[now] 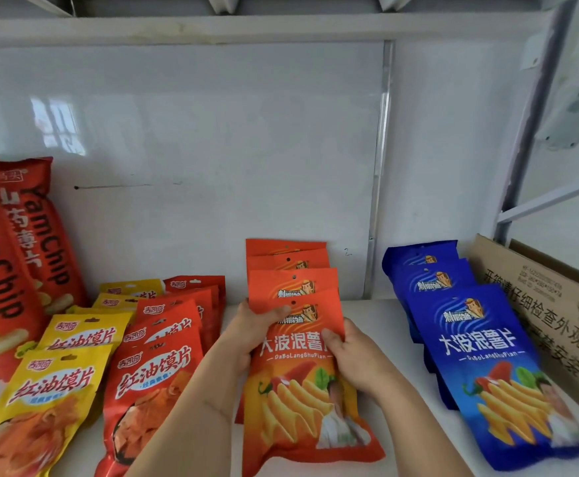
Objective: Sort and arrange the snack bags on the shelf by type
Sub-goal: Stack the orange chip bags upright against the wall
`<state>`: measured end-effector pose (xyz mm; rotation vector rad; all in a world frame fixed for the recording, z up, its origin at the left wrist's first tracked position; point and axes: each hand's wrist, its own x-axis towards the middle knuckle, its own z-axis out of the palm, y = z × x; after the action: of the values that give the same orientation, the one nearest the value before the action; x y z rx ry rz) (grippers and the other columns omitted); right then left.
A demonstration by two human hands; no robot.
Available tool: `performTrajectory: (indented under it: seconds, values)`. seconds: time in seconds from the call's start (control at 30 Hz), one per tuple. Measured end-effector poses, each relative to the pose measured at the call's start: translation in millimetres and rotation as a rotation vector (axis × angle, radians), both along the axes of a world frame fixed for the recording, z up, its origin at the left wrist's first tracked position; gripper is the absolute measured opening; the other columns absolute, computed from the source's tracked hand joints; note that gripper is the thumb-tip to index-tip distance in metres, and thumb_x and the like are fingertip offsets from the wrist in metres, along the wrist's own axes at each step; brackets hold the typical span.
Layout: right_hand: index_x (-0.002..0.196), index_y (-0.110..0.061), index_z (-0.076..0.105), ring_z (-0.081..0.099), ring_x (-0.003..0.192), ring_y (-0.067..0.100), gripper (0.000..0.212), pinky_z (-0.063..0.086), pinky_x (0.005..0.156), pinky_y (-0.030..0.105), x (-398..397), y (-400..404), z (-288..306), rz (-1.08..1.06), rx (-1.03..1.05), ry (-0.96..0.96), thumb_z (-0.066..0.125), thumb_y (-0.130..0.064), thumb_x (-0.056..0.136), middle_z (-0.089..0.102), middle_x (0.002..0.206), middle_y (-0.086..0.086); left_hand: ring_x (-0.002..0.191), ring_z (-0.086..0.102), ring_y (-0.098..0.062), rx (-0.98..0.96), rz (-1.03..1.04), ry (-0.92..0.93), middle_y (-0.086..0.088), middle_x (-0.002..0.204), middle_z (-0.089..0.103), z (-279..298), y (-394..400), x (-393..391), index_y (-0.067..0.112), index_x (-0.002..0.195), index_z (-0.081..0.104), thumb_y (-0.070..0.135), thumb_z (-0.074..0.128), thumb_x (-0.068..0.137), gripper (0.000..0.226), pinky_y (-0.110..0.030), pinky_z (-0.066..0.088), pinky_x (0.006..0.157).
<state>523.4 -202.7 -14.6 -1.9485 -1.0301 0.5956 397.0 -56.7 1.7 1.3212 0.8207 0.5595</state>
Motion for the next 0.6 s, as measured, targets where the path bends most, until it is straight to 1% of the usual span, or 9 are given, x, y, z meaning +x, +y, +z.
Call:
performTrajectory:
  seconds: [0.1, 0.17, 0.27, 0.33, 0.4, 0.43, 0.5, 0.53, 0.6]
  values:
    - [0.134, -0.027, 0.044, 0.064, 0.100, 0.008, 0.038, 0.053, 0.091, 0.031, 13.0, -8.3, 1.6, -0.071, -0.013, -0.025, 0.037, -0.048, 0.103, 0.065, 0.117, -0.008, 0.091, 0.076, -0.035, -0.027, -0.023, -0.051, -0.014, 0.104, 0.078, -3.6, -10.9, 14.2, 0.015, 0.131, 0.054, 0.031, 0.090, 0.072, 0.071, -0.053, 0.061, 0.085]
    - [0.133, -0.027, 0.043, 0.065, 0.098, 0.008, 0.038, 0.054, 0.091, 0.034, 17.7, -11.9, 1.3, -0.102, -0.016, -0.014, 0.037, -0.050, 0.102, 0.065, 0.114, -0.009, 0.089, 0.077, -0.033, -0.035, 0.002, -0.077, -0.014, 0.104, 0.078, -4.7, -16.1, 19.8, 0.016, 0.132, 0.052, 0.030, 0.087, 0.076, 0.068, -0.049, 0.063, 0.079]
    - [0.133, -0.027, 0.043, 0.065, 0.095, 0.006, 0.040, 0.055, 0.087, 0.032, 17.7, -16.7, 0.2, -0.125, -0.008, -0.011, 0.038, -0.051, 0.102, 0.065, 0.111, -0.010, 0.084, 0.078, -0.030, -0.045, 0.055, -0.084, -0.012, 0.108, 0.076, -4.9, -21.0, 21.1, 0.017, 0.145, 0.039, 0.033, 0.085, 0.079, 0.083, -0.046, 0.064, 0.072]
    - [0.133, -0.026, 0.044, 0.063, 0.089, 0.002, 0.041, 0.051, 0.073, 0.022, 14.0, -20.5, 2.7, -0.148, 0.013, -0.023, 0.039, -0.052, 0.101, 0.064, 0.107, -0.011, 0.083, 0.077, -0.029, -0.049, 0.102, -0.081, -0.007, 0.109, 0.071, -5.0, -23.3, 19.0, 0.024, 0.156, 0.022, 0.034, 0.081, 0.083, 0.094, -0.048, 0.063, 0.075]
    - [0.133, -0.024, 0.043, 0.061, 0.085, 0.001, 0.044, 0.046, 0.066, 0.020, 7.9, -25.4, 5.6, -0.184, 0.016, -0.033, 0.039, -0.054, 0.101, 0.062, 0.105, -0.010, 0.084, 0.076, -0.028, -0.039, 0.138, -0.065, -0.003, 0.108, 0.066, -5.6, -25.7, 15.9, 0.026, 0.159, 0.013, 0.038, 0.077, 0.087, 0.097, -0.050, 0.062, 0.079]
    - [0.136, -0.023, 0.041, 0.062, 0.088, 0.004, 0.049, 0.047, 0.068, 0.022, 4.0, -28.3, 5.4, -0.207, 0.007, -0.044, 0.038, -0.056, 0.100, 0.062, 0.109, -0.008, 0.085, 0.076, -0.028, -0.033, 0.147, -0.057, -0.004, 0.111, 0.066, -6.4, -27.2, 13.9, 0.026, 0.159, 0.013, 0.040, 0.076, 0.088, 0.096, -0.049, 0.062, 0.079]
    - [0.148, -0.020, 0.030, 0.063, 0.107, 0.016, 0.067, 0.050, 0.081, 0.031, -6.5, -35.8, 1.9, -0.278, -0.022, -0.077, 0.036, -0.063, 0.097, 0.059, 0.129, 0.001, 0.084, 0.076, -0.027, -0.017, 0.163, -0.047, -0.007, 0.114, 0.068, -7.7, -31.3, 10.4, 0.026, 0.158, 0.016, 0.043, 0.074, 0.089, 0.092, -0.048, 0.063, 0.079]
    - [0.153, -0.020, 0.023, 0.059, 0.118, 0.020, 0.076, 0.049, 0.091, 0.035, -13.5, -40.4, -0.4, -0.318, -0.035, -0.098, 0.035, -0.067, 0.095, 0.054, 0.139, 0.004, 0.084, 0.076, -0.027, -0.002, 0.174, -0.037, -0.007, 0.113, 0.069, -8.4, -33.2, 8.9, 0.026, 0.158, 0.019, 0.045, 0.073, 0.089, 0.090, -0.049, 0.062, 0.080]
    - [0.156, -0.021, 0.014, 0.046, 0.135, 0.024, 0.088, 0.041, 0.107, 0.042, -29.3, -50.9, -4.6, -0.369, -0.041, -0.142, 0.035, -0.074, 0.089, 0.039, 0.153, 0.005, 0.085, 0.076, -0.026, 0.024, 0.191, -0.020, -0.007, 0.113, 0.070, -10.1, -35.9, 7.3, 0.023, 0.154, 0.026, 0.048, 0.072, 0.089, 0.083, -0.048, 0.062, 0.081]
